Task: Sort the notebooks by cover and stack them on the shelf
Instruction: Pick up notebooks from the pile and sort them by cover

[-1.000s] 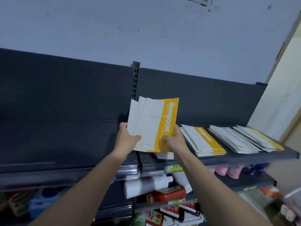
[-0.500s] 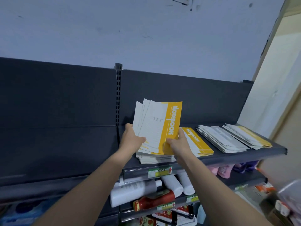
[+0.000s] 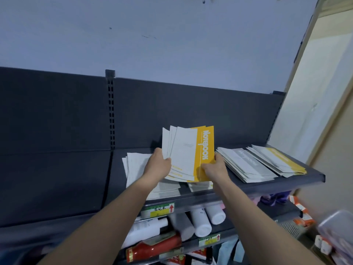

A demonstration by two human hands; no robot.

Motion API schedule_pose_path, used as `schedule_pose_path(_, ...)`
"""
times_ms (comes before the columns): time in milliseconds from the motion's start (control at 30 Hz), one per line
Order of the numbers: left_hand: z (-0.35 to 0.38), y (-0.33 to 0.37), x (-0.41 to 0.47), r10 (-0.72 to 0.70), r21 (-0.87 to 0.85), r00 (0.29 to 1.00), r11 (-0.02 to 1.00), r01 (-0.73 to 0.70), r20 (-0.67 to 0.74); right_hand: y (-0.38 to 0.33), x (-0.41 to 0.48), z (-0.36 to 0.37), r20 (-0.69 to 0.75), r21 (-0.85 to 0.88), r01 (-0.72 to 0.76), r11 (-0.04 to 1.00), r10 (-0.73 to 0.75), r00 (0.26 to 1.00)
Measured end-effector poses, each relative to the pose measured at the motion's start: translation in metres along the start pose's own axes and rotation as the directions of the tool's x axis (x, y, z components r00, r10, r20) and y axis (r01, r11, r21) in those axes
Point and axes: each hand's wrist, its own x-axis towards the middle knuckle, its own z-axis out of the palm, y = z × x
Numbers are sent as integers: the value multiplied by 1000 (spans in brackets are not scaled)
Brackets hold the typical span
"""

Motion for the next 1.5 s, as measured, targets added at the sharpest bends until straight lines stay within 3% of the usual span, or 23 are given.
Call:
schedule_pose_path(233, 58, 10, 23, -72, 100, 997, 992, 74, -23, 16, 53, -41, 79, -169, 24, 985, -10, 997)
schedule_pose_path(467, 87, 17, 32, -120, 380, 993, 918, 109, 7, 33, 86, -53, 182, -360, 50, 932, 17, 983)
schedule_pose_path(833, 100, 26, 33, -164, 622, 986, 772, 132, -6, 40, 101, -57, 205, -714, 148, 685, 2, 979)
schedule_pose_path(967, 97, 28, 30, -59, 682, 996, 726, 90, -69, 34, 98, -53, 271, -768, 274, 579, -94, 958)
schedule_pose_path(1167, 58, 22, 18, 135, 801, 977, 596, 53, -165, 18, 90, -20, 431, -670, 509, 541, -275, 859)
schedule_pose_path(1500, -63, -24, -36, 162, 879, 908, 364, 309, -386, -25, 19, 84, 638, -456, 840, 293, -551, 538)
